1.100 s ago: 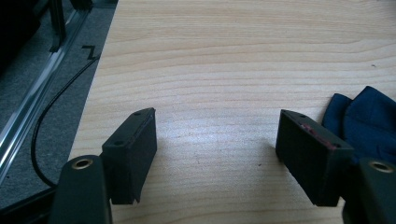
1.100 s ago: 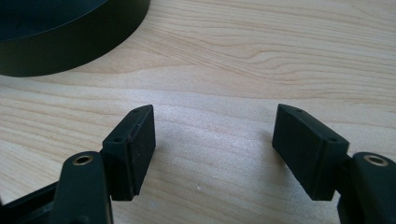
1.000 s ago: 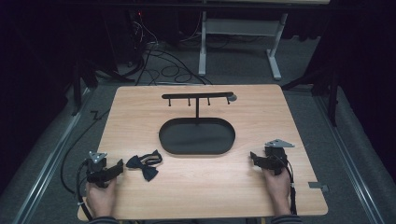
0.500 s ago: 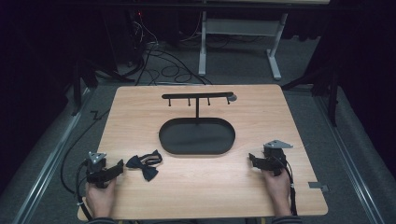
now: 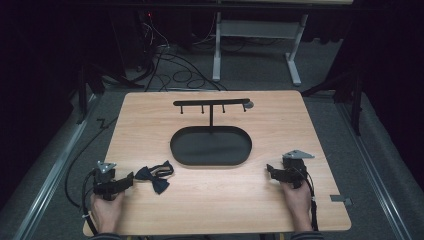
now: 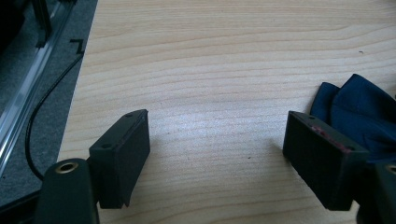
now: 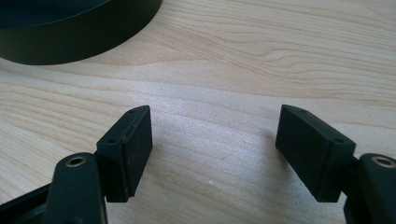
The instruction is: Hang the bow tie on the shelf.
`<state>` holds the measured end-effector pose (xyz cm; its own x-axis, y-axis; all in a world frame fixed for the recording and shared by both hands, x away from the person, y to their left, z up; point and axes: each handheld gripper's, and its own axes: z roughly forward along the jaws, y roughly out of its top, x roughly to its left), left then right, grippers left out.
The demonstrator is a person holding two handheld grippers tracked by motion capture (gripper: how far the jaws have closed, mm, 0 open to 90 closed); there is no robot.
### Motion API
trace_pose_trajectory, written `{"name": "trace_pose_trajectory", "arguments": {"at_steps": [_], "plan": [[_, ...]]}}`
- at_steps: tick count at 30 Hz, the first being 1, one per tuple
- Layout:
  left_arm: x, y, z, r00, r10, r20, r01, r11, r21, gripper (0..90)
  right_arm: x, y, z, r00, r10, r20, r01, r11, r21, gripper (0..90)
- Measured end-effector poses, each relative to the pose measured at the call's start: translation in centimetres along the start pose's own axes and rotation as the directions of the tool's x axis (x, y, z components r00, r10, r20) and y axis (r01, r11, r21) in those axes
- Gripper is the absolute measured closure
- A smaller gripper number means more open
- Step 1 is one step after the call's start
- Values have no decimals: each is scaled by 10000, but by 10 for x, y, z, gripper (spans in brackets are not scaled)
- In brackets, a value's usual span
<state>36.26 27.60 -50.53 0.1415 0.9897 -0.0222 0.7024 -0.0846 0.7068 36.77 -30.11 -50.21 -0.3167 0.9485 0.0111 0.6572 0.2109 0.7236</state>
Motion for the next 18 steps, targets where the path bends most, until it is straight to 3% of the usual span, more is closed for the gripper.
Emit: {"name": "trace_pose_trajectory", "arguments": {"at_steps": [2,10,18], "plan": [[0,2,-1,10000,1,8,-2,9999,104,269,0,0,0,10000,-7,5,7,10000,1,284],[0,4,-13,9982,-250,548,278,9983,-506,308,0,0,0,10000,50,-32,-50,10000,-4,284],[-1,6,-23,9953,-187,950,272,9957,-891,322,-1,0,0,10000,34,-55,-34,10000,9,285]]}}
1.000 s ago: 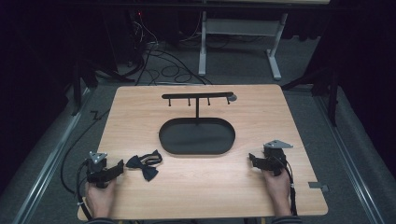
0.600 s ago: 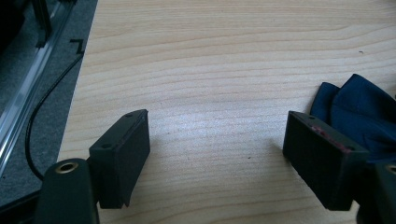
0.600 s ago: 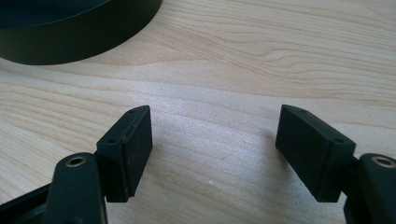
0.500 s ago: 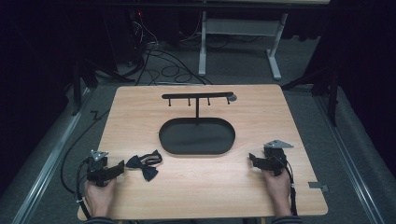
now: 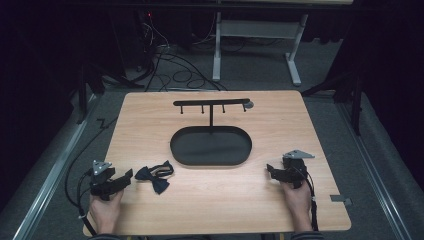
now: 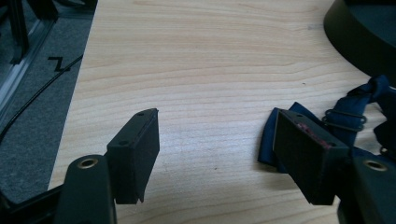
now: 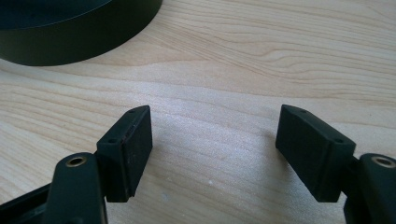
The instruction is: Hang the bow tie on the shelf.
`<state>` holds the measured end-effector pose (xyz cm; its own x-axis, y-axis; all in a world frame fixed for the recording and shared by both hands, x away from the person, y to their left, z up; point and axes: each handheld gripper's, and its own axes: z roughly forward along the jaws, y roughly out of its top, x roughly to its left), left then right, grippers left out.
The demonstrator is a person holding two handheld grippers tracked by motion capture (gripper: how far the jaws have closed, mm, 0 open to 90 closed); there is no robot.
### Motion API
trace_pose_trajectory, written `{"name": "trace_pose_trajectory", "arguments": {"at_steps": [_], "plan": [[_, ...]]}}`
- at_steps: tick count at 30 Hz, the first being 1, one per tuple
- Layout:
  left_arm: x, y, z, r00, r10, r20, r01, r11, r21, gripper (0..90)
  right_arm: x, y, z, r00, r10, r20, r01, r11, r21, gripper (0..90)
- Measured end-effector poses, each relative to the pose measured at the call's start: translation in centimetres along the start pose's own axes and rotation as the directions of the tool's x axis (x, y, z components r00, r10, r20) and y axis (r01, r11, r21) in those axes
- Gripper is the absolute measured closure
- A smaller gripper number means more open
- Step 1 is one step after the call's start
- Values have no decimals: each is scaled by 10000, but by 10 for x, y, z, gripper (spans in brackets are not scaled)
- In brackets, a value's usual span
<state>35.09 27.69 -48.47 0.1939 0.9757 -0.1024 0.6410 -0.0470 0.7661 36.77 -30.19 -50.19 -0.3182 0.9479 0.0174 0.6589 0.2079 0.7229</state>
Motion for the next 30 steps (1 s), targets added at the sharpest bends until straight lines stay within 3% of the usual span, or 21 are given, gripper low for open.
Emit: {"name": "trace_pose_trajectory", "arguments": {"at_steps": [10,13,16,23,30], "plan": [[-9,3,-10,9986,227,468,-217,9995,-208,359,0,0,0,10000,41,-3,-41,10000,-5,285],[-13,5,-11,9970,453,625,-436,9987,-276,360,0,0,0,10000,55,-7,-55,10000,-17,284],[-19,6,-11,9937,825,762,-810,9965,-225,354,0,0,0,10000,66,-27,-66,10000,-14,285],[-31,11,-9,9869,1233,1042,-1227,9924,-124,373,0,0,0,10000,71,-39,-71,10000,-17,285],[-45,19,-1,9736,1788,1418,-1828,9830,156,430,0,0,0,10000,80,-47,-80,10000,-15,284]]}}
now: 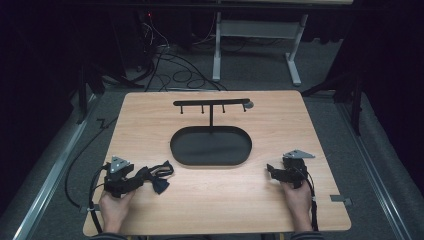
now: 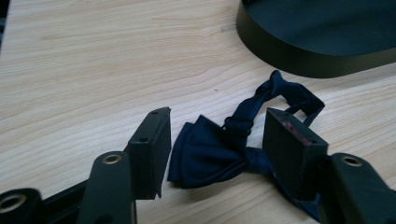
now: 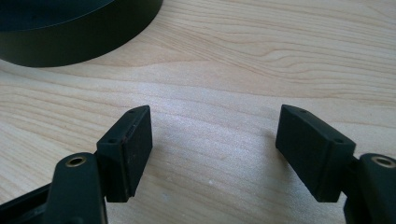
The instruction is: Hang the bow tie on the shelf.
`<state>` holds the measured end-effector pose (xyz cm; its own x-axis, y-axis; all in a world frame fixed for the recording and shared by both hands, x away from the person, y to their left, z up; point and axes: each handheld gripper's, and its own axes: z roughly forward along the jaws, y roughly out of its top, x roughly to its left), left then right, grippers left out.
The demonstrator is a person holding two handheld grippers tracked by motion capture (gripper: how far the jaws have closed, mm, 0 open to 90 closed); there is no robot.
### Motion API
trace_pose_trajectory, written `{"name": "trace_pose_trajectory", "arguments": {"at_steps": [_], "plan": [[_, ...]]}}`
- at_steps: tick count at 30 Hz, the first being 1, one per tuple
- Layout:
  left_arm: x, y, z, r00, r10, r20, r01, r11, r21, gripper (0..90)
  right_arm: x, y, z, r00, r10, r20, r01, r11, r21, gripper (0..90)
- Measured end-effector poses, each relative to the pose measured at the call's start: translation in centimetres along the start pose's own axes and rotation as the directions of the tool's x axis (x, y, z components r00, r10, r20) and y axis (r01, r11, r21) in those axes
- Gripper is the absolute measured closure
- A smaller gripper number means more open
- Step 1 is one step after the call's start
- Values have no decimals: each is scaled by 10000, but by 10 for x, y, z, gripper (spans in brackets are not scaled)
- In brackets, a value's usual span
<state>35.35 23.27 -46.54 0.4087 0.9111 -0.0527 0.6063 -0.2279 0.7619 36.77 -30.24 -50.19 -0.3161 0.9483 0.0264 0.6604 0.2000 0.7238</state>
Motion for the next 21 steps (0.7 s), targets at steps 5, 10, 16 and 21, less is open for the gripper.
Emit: {"name": "trace_pose_trajectory", "arguments": {"at_steps": [5,10,16,21], "plan": [[-4,4,6,9996,177,206,-180,9997,157,475,0,0,0,10000,2,-2,-2,10000,-3,285],[-7,8,15,9988,273,398,-287,9990,356,498,0,0,0,10000,-24,5,24,10000,6,284],[-10,12,30,9978,502,437,-533,9958,745,525,0,0,0,10000,4,-5,-4,10000,-6,284],[-10,12,39,9970,604,493,-648,9936,924,574,0,0,0,10000,-7,4,7,10000,-3,285]]}}
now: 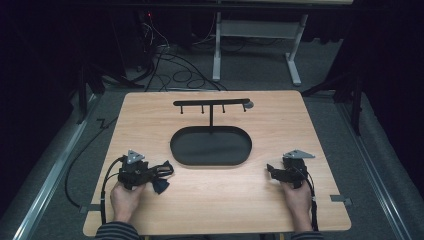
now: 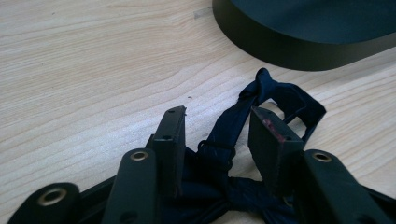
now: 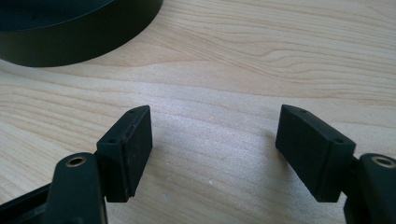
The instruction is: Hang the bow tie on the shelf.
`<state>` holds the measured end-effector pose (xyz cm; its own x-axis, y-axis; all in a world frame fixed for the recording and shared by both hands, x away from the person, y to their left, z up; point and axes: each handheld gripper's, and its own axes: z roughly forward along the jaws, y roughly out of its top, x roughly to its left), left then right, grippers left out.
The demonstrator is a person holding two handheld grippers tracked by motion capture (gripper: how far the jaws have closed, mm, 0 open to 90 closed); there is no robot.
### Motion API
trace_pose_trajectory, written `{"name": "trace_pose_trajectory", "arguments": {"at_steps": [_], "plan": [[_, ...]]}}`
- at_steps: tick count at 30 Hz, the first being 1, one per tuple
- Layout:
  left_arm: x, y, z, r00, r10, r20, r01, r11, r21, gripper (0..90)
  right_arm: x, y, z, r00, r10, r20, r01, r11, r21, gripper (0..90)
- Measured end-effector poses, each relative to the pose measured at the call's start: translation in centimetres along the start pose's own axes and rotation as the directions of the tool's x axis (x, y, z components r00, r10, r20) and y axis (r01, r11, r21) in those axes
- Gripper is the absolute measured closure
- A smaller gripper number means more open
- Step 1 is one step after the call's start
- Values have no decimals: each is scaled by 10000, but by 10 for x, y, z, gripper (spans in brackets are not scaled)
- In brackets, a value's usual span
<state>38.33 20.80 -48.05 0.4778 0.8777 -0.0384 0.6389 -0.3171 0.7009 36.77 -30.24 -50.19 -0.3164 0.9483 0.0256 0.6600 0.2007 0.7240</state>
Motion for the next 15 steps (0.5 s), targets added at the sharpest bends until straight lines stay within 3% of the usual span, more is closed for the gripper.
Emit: {"name": "trace_pose_trajectory", "arguments": {"at_steps": [9,15], "plan": [[1,1,7,9998,146,-128,-142,9995,293,661,0,0,0,10000,4,-2,-4,10000,1,284],[2,1,12,9998,204,-71,-199,9982,574,774,0,0,0,10000,0,-18,0,10000,-10,284]]}}
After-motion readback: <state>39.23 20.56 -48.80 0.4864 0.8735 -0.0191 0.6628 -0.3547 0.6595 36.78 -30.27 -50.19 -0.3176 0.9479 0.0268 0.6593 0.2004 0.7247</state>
